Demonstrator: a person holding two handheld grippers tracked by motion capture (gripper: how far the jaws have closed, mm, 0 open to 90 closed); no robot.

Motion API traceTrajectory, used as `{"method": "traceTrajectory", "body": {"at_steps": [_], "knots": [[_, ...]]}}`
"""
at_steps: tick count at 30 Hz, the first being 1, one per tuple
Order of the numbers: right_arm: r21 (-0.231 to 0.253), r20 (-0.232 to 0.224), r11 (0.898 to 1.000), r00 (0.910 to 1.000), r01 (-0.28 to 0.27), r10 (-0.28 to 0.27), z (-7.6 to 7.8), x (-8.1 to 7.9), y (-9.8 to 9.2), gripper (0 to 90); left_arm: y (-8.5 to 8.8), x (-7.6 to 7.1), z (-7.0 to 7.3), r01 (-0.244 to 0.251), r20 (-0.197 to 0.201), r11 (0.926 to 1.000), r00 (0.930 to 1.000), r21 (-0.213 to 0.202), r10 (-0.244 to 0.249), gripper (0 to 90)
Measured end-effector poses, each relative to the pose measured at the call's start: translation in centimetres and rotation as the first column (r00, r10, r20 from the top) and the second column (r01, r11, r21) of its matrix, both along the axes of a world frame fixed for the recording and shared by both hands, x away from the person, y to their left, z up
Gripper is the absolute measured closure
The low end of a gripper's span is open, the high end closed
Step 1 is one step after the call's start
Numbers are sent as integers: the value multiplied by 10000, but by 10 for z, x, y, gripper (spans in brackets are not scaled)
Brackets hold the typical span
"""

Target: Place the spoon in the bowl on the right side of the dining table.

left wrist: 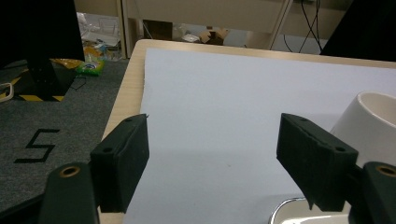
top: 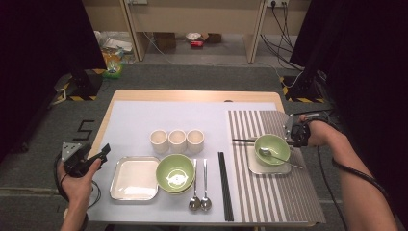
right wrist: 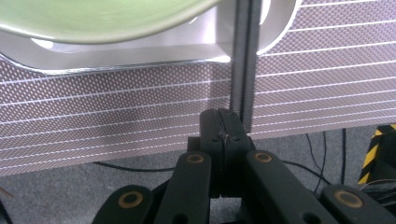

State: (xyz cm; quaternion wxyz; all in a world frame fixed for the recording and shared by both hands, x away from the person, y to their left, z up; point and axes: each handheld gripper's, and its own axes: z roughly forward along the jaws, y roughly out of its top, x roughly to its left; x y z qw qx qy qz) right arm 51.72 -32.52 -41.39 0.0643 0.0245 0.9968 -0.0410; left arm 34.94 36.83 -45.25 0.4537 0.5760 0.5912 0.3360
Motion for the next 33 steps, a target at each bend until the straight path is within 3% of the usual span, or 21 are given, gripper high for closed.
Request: {"method": "traceTrajectory", "body": {"at_steps": [33], "knots": [[-123,220,9999,9997,97,-94,-5,4,0,900,0,0,-1,18,-24,10000,10000,3,-18,246]]}}
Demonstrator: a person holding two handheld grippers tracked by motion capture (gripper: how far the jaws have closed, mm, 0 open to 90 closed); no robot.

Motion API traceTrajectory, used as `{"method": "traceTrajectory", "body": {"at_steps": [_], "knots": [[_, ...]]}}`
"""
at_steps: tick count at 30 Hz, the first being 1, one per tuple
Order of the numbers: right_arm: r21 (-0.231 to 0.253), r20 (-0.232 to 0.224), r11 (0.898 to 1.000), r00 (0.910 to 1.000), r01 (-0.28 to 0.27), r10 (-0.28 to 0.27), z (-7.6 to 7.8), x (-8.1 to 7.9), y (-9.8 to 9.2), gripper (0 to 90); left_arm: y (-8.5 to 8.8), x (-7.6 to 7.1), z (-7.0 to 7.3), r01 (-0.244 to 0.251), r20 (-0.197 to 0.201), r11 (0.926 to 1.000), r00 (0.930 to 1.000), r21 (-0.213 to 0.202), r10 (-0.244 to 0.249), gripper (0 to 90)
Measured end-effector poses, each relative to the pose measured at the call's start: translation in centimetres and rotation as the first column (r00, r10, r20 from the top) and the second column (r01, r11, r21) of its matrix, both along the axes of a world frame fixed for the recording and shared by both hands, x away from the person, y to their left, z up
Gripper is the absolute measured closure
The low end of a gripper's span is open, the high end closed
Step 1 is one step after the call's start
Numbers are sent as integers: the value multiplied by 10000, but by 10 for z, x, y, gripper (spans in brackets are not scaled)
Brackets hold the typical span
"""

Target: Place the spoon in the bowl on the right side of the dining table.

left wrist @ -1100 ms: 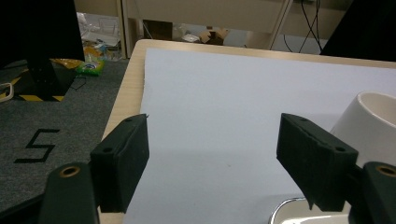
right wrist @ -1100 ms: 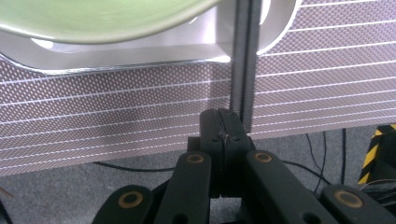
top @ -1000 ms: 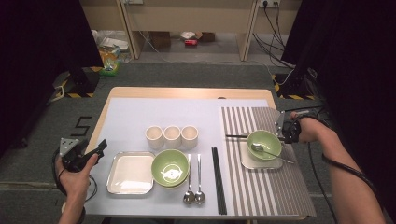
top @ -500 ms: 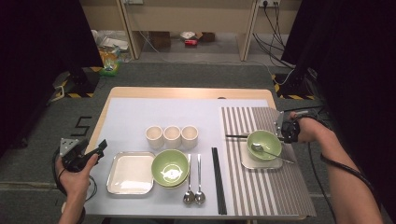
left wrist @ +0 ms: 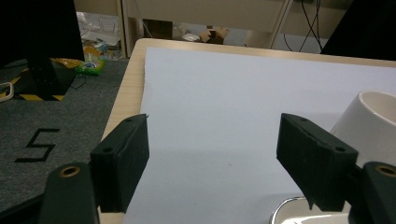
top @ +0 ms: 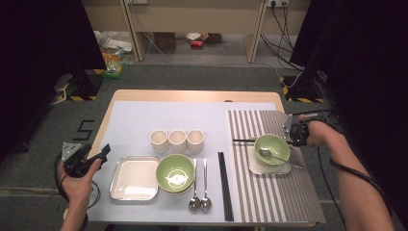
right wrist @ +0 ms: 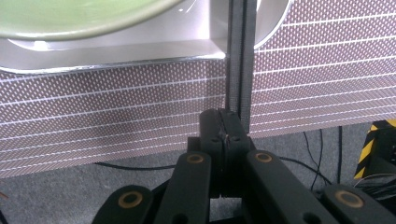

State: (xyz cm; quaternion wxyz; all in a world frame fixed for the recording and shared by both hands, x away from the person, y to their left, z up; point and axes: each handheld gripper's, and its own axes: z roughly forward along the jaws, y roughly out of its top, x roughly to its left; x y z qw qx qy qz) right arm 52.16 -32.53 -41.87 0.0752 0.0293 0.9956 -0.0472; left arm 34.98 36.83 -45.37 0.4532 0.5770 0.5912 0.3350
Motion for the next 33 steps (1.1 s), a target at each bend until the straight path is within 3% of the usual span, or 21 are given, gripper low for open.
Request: {"method": "traceTrajectory", "body": {"at_steps": [13,33], "knots": [[71,42,10000,10000,-9,9,0,1,1,900,0,0,0,-12,8,10000,10000,-5,12,246],[159,69,9999,10000,11,-12,13,1,3,900,1,0,1,-18,13,10000,10000,4,18,247]]}}
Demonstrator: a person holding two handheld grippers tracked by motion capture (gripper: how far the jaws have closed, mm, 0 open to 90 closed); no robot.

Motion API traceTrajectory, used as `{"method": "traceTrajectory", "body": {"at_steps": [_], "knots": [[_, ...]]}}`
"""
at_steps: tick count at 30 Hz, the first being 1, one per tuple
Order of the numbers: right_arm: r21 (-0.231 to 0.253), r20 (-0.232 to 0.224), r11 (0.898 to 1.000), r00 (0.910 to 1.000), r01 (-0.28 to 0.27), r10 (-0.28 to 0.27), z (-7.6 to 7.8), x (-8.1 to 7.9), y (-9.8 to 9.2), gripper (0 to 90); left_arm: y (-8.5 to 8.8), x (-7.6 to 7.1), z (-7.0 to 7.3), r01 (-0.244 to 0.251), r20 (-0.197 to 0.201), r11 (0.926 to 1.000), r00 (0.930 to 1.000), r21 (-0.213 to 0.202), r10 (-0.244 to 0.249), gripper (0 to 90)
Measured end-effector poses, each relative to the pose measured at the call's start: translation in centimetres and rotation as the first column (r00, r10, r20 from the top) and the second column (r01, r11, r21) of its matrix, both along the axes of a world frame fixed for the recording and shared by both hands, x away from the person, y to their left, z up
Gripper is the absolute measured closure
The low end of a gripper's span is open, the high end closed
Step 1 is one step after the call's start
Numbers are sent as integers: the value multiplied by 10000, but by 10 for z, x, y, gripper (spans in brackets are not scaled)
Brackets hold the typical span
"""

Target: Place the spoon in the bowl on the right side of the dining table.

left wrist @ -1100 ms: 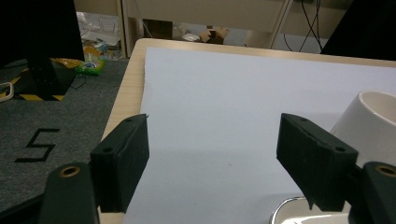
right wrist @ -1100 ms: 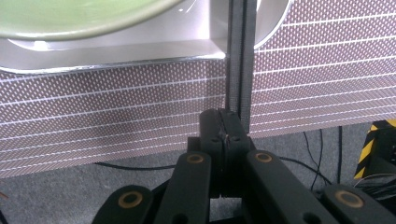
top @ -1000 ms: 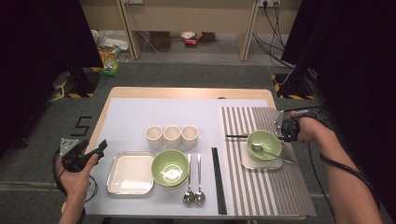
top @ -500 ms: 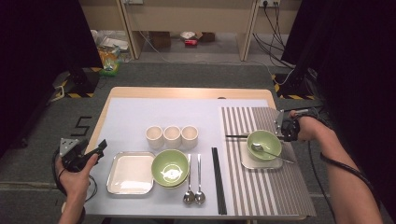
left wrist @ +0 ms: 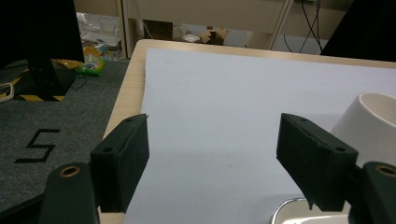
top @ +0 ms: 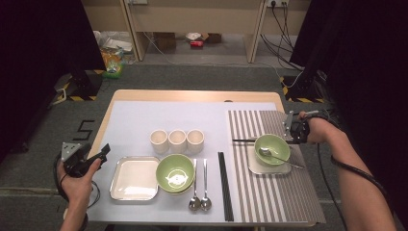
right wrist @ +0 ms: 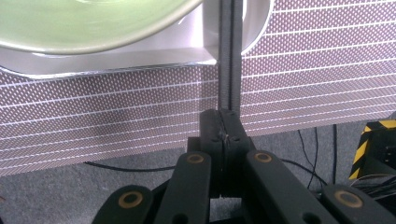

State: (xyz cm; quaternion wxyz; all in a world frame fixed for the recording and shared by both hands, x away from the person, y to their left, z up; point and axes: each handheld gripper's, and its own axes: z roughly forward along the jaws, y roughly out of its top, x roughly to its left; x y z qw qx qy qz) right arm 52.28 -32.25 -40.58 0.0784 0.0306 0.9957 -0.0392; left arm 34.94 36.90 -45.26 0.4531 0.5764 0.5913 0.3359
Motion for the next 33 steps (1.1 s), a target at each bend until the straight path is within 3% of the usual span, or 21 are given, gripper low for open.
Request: {"method": "traceTrajectory", "body": {"at_steps": [17,27,33], "knots": [[-42,314,9999,9994,-153,155,13,6,7,900,1,0,0,-27,20,10000,10000,-22,27,247],[190,552,9997,9984,-152,141,16,10,13,900,1,0,0,-40,29,10000,10000,-35,40,247],[673,620,9966,9967,484,-526,19,12,19,879,2,-1,1,-44,47,10000,10000,-37,44,247]]}}
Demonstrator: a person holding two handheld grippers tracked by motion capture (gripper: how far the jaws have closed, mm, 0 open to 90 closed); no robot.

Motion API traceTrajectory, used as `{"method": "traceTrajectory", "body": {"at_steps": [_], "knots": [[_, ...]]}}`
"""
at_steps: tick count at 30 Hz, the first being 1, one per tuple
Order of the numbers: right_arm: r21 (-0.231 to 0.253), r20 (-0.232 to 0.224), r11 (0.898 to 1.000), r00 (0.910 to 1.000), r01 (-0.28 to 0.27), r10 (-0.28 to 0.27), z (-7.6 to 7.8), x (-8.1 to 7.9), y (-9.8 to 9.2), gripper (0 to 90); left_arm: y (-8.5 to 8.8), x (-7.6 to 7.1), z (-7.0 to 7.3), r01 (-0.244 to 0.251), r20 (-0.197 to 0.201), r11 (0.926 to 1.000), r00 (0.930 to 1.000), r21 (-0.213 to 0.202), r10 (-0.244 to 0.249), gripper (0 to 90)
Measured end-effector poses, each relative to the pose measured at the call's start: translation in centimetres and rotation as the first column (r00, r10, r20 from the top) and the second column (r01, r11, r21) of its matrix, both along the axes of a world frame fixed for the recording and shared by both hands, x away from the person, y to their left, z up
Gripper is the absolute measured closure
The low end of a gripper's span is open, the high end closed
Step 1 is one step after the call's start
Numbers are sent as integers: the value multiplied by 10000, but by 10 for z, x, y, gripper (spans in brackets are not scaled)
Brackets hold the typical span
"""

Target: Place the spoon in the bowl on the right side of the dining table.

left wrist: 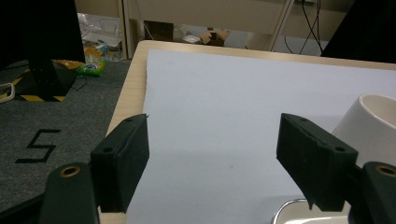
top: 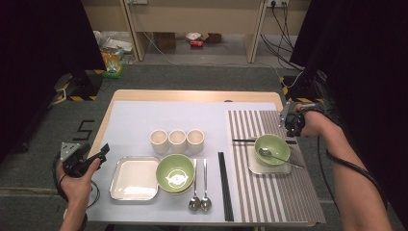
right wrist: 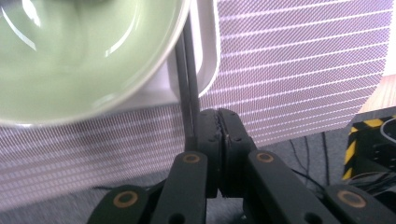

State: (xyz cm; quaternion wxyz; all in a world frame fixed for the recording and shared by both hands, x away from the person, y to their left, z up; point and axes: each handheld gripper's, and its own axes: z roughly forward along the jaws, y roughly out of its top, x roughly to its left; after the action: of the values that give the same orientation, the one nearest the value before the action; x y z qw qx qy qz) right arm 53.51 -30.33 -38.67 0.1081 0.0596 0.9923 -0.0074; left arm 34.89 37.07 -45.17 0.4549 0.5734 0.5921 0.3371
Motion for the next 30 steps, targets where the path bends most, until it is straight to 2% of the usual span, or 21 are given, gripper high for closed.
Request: {"method": "traceTrajectory", "body": {"at_steps": [2,3,5,8,11,13,14,15,16,17,18,19,20,22,23,24,25,26,30], "knots": [[75,5,9997,9997,231,-231,2,1,2,864,0,0,0,-7,-7,10000,10000,-5,7,248],[193,-17,9984,9986,534,-534,2,1,4,857,0,0,0,-7,-11,10000,10000,-3,7,248],[253,76,9982,9985,548,-550,3,3,6,845,0,0,0,-1,-4,10000,10000,-4,1,249],[436,88,9932,9941,1077,-1082,3,5,11,817,1,0,0,-11,5,10000,10000,-6,11,249],[622,204,9894,9909,1313,-1328,3,7,14,794,1,0,0,-26,-1,10000,10000,-13,26,249],[713,226,9824,9843,1729,-1749,4,7,16,784,1,0,0,-25,-10,10000,10000,-6,25,249],[723,278,9809,9827,1808,-1831,3,8,17,777,1,0,0,-26,-9,10000,10000,-5,26,249],[803,348,9863,9885,1443,-1474,3,11,18,774,1,0,0,-26,-9,10000,10000,-5,26,248],[808,366,9821,9842,1700,-1734,4,10,19,768,1,0,1,-19,-1,10000,10000,5,19,249],[859,393,9822,9845,1669,-1707,4,11,20,759,2,0,1,-22,6,10000,10000,8,22,249],[876,371,9745,9769,2067,-2105,4,9,20,754,2,0,1,-22,6,10000,10000,8,22,249],[962,460,9757,9783,1969,-2019,5,11,21,750,2,0,1,-34,13,10000,10000,3,34,249],[991,413,9683,9713,2294,-2343,6,9,22,745,2,-1,1,-41,10,10000,10000,6,41,249],[1020,421,9676,9708,2310,-2362,7,10,23,733,2,-1,1,-38,13,10000,10000,10,38,248],[1248,606,9613,9652,2457,-2546,9,11,25,726,2,0,1,-33,10,10000,10000,10,33,249],[1355,605,9588,9638,2499,-2597,9,11,26,728,2,0,1,-30,16,10000,10000,13,30,249],[1491,571,9497,9565,2753,-2862,9,10,27,730,2,0,1,-36,25,10000,10000,6,36,249],[1561,667,9522,9590,2627,-2755,10,11,28,728,2,0,1,-40,19,10000,10000,16,40,248],[1836,721,9398,9495,2883,-3054,12,12,31,719,2,0,1,-56,31,10000,10000,-5,56,249]]}}
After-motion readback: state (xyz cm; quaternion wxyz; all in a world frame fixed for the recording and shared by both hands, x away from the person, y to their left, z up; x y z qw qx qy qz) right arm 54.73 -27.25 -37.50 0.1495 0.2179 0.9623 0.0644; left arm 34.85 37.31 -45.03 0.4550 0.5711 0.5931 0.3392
